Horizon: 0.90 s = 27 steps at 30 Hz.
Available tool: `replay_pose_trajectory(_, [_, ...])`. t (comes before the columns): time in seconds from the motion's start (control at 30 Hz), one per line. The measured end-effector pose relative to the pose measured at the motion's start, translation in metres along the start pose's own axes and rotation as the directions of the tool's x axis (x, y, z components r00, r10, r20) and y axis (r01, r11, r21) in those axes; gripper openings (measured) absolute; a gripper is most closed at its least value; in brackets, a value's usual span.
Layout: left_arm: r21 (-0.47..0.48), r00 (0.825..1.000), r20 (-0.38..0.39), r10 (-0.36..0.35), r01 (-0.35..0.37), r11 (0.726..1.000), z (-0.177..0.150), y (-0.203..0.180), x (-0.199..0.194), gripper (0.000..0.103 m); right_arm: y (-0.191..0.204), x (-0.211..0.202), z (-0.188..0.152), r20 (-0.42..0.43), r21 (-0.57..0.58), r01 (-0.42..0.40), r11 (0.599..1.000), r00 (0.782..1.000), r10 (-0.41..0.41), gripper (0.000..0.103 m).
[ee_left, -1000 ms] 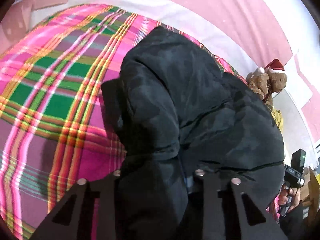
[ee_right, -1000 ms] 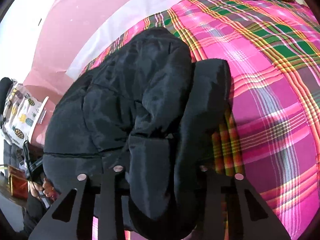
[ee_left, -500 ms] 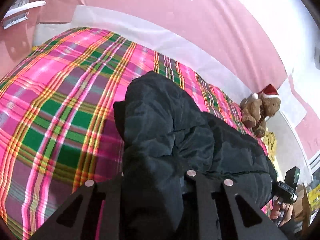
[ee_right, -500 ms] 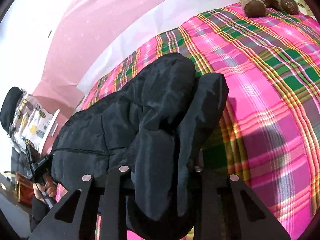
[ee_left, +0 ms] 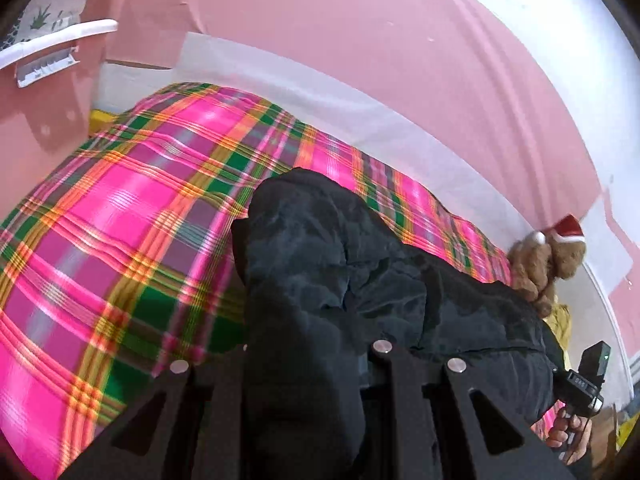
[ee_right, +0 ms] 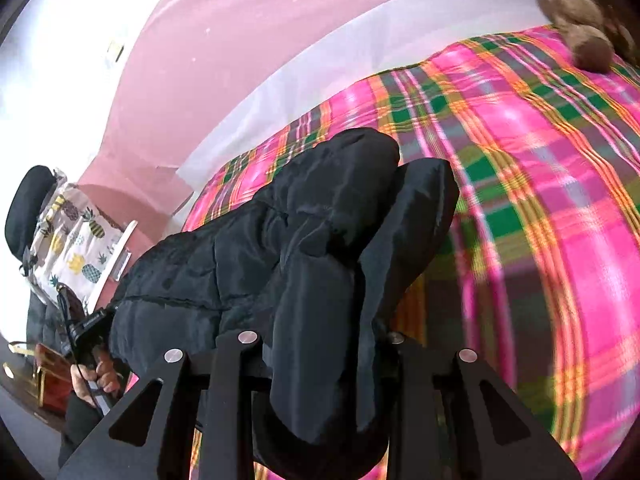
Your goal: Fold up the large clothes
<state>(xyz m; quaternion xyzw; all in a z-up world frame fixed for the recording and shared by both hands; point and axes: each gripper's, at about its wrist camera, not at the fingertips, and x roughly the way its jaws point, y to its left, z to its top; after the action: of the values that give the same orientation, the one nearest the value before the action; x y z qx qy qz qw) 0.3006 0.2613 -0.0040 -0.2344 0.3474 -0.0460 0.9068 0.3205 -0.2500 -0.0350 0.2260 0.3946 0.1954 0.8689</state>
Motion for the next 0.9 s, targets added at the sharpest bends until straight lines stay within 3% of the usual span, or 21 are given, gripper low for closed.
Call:
replay_pose_trajectory(0.13, [-0.019,0.999,0.029,0.021,-0.020,1.000,0.006,0.025,0.007,0.021,-0.001,0.036,0.000,-0.061,-0.002,0.024,1.000,0.998,-0.024,0.032])
replay_pose_trajectory(0.23, [-0.050,0.997,-0.026,0.070,-0.071,0.996,-0.002,0.045,0.033,0.023,-0.008,0.053,-0.004,-0.098,0.014,0.063,0.998,0.993,-0.061,0.038])
replay_pose_trajectory(0.33, [-0.057,0.993,-0.050,0.107,-0.110,0.992,-0.009,0.052,0.048,0.030,-0.009,0.051,-0.005,-0.103,0.031,0.077,0.997,0.992,-0.073,0.051])
replay_pose_trajectory(0.4, [-0.075,0.994,-0.047,0.103,-0.106,0.992,-0.008,0.054,0.047,0.033,-0.008,0.043,-0.004,-0.101,0.038,0.090,0.995,0.991,-0.086,0.055])
replay_pose_trajectory(0.47, [-0.067,0.990,-0.051,0.131,-0.134,0.989,-0.006,0.052,0.043,0.044,-0.006,0.031,-0.004,-0.088,0.036,0.104,0.994,0.991,-0.101,0.060])
replay_pose_trajectory(0.6, [-0.052,0.987,-0.046,0.155,-0.158,0.986,-0.002,0.053,0.025,0.053,-0.001,0.002,-0.002,-0.011,0.006,0.160,0.987,0.987,-0.160,0.061])
replay_pose_trajectory(0.7, [-0.054,0.975,0.055,0.214,-0.212,0.976,0.003,0.052,-0.004,0.059,0.011,-0.016,-0.004,0.056,-0.023,0.177,0.984,0.983,-0.176,0.061])
replay_pose_trajectory(0.8, [-0.084,0.972,0.116,0.204,-0.195,0.977,0.003,0.051,-0.024,0.062,0.025,-0.008,-0.009,0.049,-0.075,0.180,0.981,0.983,-0.176,0.061])
replay_pose_trajectory(0.9, [-0.014,0.983,0.069,0.171,-0.170,0.985,-0.006,0.040,-0.012,0.062,0.027,0.021,-0.016,-0.022,-0.111,0.220,0.969,0.974,-0.224,0.061])
